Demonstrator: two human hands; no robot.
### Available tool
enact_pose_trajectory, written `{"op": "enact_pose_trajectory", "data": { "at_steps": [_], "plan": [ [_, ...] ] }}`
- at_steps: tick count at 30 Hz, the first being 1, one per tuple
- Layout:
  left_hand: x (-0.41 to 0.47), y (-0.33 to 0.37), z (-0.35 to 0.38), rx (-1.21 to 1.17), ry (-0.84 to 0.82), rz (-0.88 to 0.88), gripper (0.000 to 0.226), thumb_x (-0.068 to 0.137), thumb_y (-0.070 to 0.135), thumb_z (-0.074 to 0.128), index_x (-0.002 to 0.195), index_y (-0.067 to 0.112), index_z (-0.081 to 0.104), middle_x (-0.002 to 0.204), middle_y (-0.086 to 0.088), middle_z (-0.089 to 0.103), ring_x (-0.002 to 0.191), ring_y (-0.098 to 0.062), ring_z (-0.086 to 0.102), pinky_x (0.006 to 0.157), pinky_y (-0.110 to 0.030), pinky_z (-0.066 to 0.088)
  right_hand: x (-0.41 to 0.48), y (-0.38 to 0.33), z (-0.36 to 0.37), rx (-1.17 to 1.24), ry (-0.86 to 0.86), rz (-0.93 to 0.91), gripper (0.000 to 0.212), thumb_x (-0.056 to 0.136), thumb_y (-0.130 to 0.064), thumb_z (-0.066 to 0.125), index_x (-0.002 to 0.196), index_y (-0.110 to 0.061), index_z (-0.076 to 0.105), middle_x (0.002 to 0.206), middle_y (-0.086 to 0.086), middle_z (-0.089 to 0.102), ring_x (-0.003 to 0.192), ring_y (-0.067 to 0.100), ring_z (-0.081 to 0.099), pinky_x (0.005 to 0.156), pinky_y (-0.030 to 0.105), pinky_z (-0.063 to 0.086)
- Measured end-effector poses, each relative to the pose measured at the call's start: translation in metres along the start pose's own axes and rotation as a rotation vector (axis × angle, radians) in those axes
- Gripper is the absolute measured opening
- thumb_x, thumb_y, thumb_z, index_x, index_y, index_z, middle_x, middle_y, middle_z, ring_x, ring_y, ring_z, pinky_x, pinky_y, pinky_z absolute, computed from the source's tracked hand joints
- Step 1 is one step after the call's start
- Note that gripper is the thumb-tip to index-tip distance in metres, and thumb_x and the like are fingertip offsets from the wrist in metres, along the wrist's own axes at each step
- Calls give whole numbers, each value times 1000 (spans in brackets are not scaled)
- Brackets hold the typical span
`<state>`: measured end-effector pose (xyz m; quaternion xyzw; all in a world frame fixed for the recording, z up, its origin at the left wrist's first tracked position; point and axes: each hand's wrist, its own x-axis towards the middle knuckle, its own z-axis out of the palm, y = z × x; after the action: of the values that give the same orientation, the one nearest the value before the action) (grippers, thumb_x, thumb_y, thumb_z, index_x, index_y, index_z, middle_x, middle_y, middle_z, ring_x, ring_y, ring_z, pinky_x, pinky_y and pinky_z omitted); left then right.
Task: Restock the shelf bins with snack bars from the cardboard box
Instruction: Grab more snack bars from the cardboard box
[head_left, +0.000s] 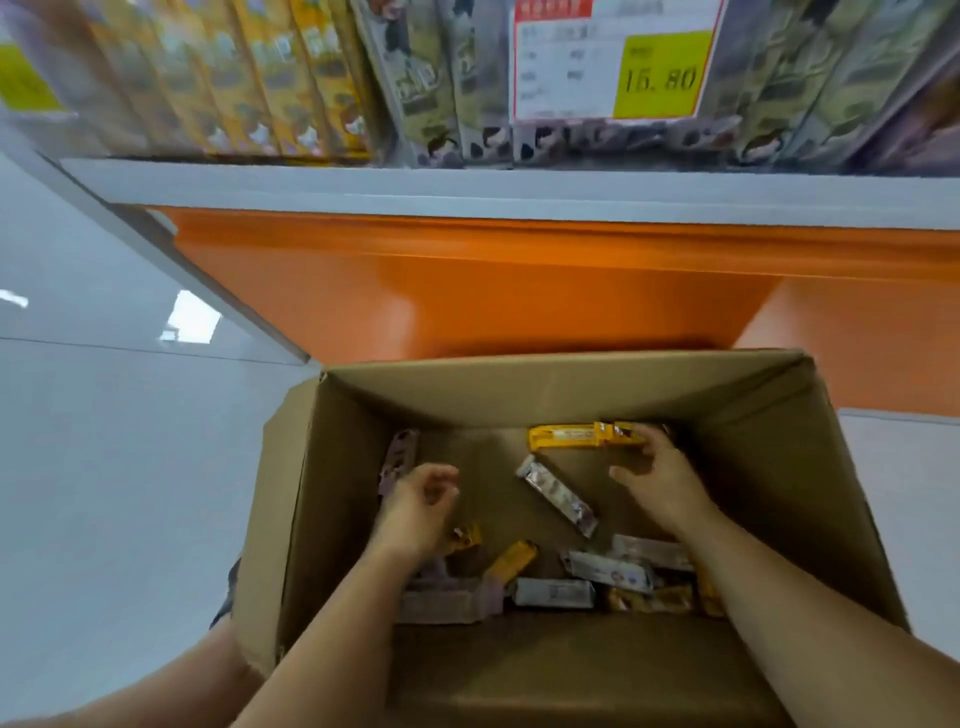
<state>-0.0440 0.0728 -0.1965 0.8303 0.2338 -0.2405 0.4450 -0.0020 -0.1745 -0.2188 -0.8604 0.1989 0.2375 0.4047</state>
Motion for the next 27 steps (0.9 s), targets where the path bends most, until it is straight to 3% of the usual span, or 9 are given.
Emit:
{"op": "enact_pose_trajectory", "data": {
  "at_steps": [4, 8, 11, 14, 17, 21, 27],
  "plan": [
    [14, -20, -3, 129, -88, -31, 26, 96, 9, 52, 120, 15, 58, 109, 2, 57, 104, -11, 55, 85, -24, 46, 8, 3, 20, 188, -57, 73, 69, 88, -6, 64, 147, -15, 30, 138, 12, 48, 129, 27, 44, 96, 28, 36],
    [24, -32, 4, 245, -125, -2, 30, 92, 3, 56, 121, 11, 59, 112, -3, 61, 102, -11, 56, 86, -24, 47, -1, 4, 36, 74, 81, -49, 43, 88, -4, 62, 128, -13, 48, 104, 1, 55, 105, 23, 57, 77, 26, 40],
    [26, -35, 13, 382, -220, 21, 36, 91, 6, 60, 125, 16, 58, 120, -1, 62, 107, -11, 56, 87, -22, 45, -12, -2, 50, -96, -229, -157, 35, 87, -5, 63, 118, -19, 57, 106, -2, 59, 102, 14, 58, 78, 19, 44],
    [28, -37, 18, 473, -272, 24, 37, 90, 14, 63, 126, 22, 58, 125, 2, 61, 113, -15, 56, 92, -28, 47, -17, -1, 65, -256, -529, -171, 43, 86, -11, 66, 127, -18, 56, 126, 3, 58, 114, 17, 55, 90, 21, 44],
    [27, -35, 23, 641, -290, 67, 41, 91, 22, 62, 130, 26, 53, 128, 2, 59, 115, -16, 55, 93, -30, 46, -14, 3, 75, -366, -586, -202, 49, 88, -13, 65, 134, -17, 50, 133, 3, 54, 121, 18, 51, 95, 23, 40],
    [27, -33, 30, 900, -315, 155, 43, 92, 23, 58, 133, 26, 46, 130, -1, 54, 117, -21, 52, 100, -41, 39, -7, 8, 89, -511, -607, -279, 47, 90, -10, 58, 135, -20, 49, 130, 3, 52, 117, 19, 51, 92, 26, 43],
    [31, -37, 31, 868, -308, 145, 43, 92, 21, 57, 133, 24, 45, 131, -1, 49, 114, -21, 52, 93, -37, 45, -1, 5, 104, -757, -625, -440, 39, 93, -3, 49, 129, -17, 52, 126, 5, 46, 113, 24, 50, 91, 34, 45]
  ]
}}
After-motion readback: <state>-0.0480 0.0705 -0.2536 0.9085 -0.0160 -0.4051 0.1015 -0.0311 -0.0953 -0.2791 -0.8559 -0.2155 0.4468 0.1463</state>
